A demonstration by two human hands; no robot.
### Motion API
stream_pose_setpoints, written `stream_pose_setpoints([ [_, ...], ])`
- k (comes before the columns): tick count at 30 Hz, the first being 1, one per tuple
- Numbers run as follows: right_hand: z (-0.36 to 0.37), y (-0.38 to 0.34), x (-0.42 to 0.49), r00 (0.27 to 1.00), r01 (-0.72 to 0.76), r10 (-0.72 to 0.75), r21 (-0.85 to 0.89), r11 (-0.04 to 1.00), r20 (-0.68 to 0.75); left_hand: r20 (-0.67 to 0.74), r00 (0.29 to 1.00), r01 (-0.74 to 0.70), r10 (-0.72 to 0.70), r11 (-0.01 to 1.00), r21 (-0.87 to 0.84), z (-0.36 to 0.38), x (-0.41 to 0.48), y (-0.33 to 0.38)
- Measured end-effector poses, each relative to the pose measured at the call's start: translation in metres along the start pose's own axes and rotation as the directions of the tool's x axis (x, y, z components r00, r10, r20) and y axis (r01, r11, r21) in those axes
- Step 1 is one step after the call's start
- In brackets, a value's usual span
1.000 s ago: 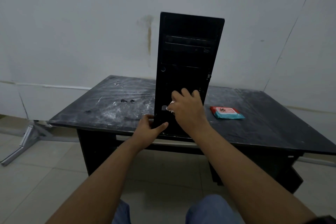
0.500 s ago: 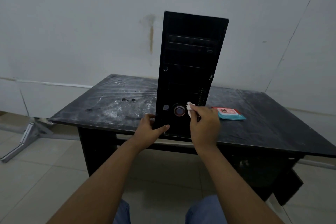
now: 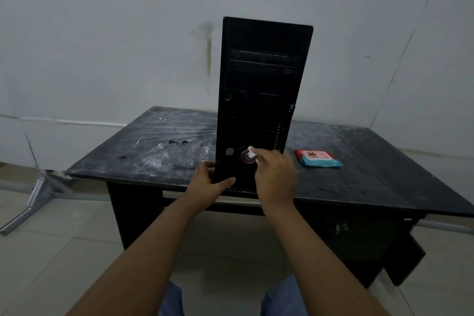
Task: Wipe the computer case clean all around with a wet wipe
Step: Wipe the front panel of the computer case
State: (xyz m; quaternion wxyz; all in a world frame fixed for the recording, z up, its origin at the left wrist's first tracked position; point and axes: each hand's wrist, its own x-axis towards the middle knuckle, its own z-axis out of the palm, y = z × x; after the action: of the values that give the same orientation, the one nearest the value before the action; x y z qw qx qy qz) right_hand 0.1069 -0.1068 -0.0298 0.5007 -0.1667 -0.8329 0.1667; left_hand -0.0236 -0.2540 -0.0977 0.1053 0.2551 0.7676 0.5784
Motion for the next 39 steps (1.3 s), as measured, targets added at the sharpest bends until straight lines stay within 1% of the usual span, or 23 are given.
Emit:
stream_pose_setpoints([
  [2, 0.001, -0.003, -0.012, 0.978, -0.209, 0.202, 0.195, 0.958, 0.056, -0.005, 1.000, -0.005, 0.006, 1.000, 0.013, 0.000, 0.001, -0.003],
  [3, 0.001, -0.001, -0.013, 0.964, -0.265, 0.246, 0.267, 0.927, 0.101, -0.004, 1.000, -0.007, 0.007, 1.000, 0.018, -0.001, 0.002, -0.004],
  [5, -0.004, 0.004, -0.005, 0.957, -0.285, 0.251, 0.314, 0.905, 0.145, 0.009, 1.000, 0.001, -0.001, 1.000, 0.009, -0.002, 0.004, -0.005],
  [7, -0.008, 0.010, 0.006, 0.980, -0.175, 0.149, 0.220, 0.960, 0.130, 0.024, 1.000, 0.007, -0.007, 1.000, -0.005, -0.003, 0.004, -0.006],
  [9, -0.007, 0.012, 0.012, 0.994, 0.042, -0.047, 0.044, 0.998, 0.100, 0.013, 1.000, 0.006, -0.006, 1.000, -0.007, -0.002, 0.005, -0.009],
  [11, -0.003, 0.010, 0.018, 0.970, 0.225, -0.217, -0.063, 0.972, 0.105, -0.005, 1.000, 0.000, 0.000, 1.000, 0.014, -0.002, 0.007, -0.011],
  [13, -0.003, 0.003, 0.026, 0.933, 0.345, -0.323, -0.146, 0.927, 0.159, -0.006, 1.000, 0.002, -0.002, 0.999, 0.035, -0.002, 0.008, -0.013],
  [15, -0.004, -0.011, 0.032, 0.898, 0.429, -0.372, -0.280, 0.859, 0.235, -0.001, 1.000, 0.000, 0.000, 0.999, 0.048, -0.002, 0.007, -0.012],
  [17, -0.004, -0.031, 0.033, 0.864, 0.493, -0.380, -0.398, 0.774, 0.330, 0.001, 1.000, -0.008, 0.008, 0.998, 0.062, -0.003, 0.006, -0.010],
  [19, -0.002, -0.041, 0.029, 0.830, 0.547, -0.384, -0.456, 0.702, 0.405, 0.011, 1.000, -0.015, 0.014, 0.998, 0.069, -0.002, 0.005, -0.010],
  [20, -0.002, -0.040, 0.029, 0.831, 0.548, -0.391, -0.466, 0.694, 0.396, 0.012, 1.000, -0.011, 0.010, 0.998, 0.067, -0.002, 0.005, -0.010],
  [21, -0.003, -0.035, 0.030, 0.849, 0.521, -0.387, -0.455, 0.722, 0.359, 0.011, 1.000, -0.002, 0.002, 0.998, 0.068, -0.002, 0.005, -0.011],
  [22, -0.005, -0.029, 0.032, 0.881, 0.465, -0.362, -0.417, 0.781, 0.305, 0.006, 1.000, 0.001, -0.002, 0.998, 0.069, -0.002, 0.006, -0.010],
  [24, -0.008, -0.018, 0.030, 0.951, 0.299, -0.252, -0.323, 0.898, 0.181, 0.000, 1.000, 0.010, -0.010, 0.997, 0.073, -0.002, 0.008, -0.011],
  [26, -0.009, -0.011, 0.020, 0.993, 0.079, -0.060, -0.182, 0.980, 0.104, 0.007, 1.000, 0.011, -0.012, 0.997, 0.080, -0.002, 0.008, -0.010],
  [28, -0.005, -0.009, 0.005, 0.986, -0.152, 0.150, 0.027, 0.988, 0.067, 0.007, 1.000, 0.008, -0.009, 0.996, 0.084, -0.002, 0.006, -0.008],
  [30, -0.001, -0.012, -0.008, 0.934, -0.356, 0.347, 0.248, 0.901, 0.083, -0.002, 1.000, 0.007, -0.006, 0.995, 0.101, 0.000, 0.004, -0.008],
  [31, 0.002, -0.014, -0.012, 0.894, -0.443, 0.434, 0.358, 0.822, 0.110, -0.011, 1.000, 0.003, -0.002, 0.994, 0.112, 0.001, 0.003, -0.007],
  [33, 0.010, -0.020, -0.019, 0.778, -0.591, 0.595, 0.556, 0.584, 0.202, -0.028, 1.000, -0.006, 0.010, 0.991, 0.137, 0.003, 0.003, -0.007],
  [34, 0.012, -0.023, -0.021, 0.718, -0.638, 0.646, 0.613, 0.465, 0.258, -0.028, 1.000, -0.011, 0.015, 0.990, 0.141, 0.003, 0.002, -0.006],
  [35, 0.013, -0.022, -0.022, 0.691, -0.657, 0.664, 0.630, 0.414, 0.285, -0.028, 0.999, -0.012, 0.016, 0.990, 0.140, 0.004, 0.002, -0.005],
  [36, 0.013, -0.021, -0.020, 0.712, -0.646, 0.648, 0.615, 0.452, 0.271, -0.028, 1.000, -0.010, 0.014, 0.991, 0.134, 0.004, 0.002, -0.005],
  [39, 0.004, -0.012, -0.012, 0.863, -0.499, 0.470, 0.455, 0.738, 0.184, -0.026, 1.000, 0.005, -0.002, 0.994, 0.109, 0.002, 0.005, -0.007],
])
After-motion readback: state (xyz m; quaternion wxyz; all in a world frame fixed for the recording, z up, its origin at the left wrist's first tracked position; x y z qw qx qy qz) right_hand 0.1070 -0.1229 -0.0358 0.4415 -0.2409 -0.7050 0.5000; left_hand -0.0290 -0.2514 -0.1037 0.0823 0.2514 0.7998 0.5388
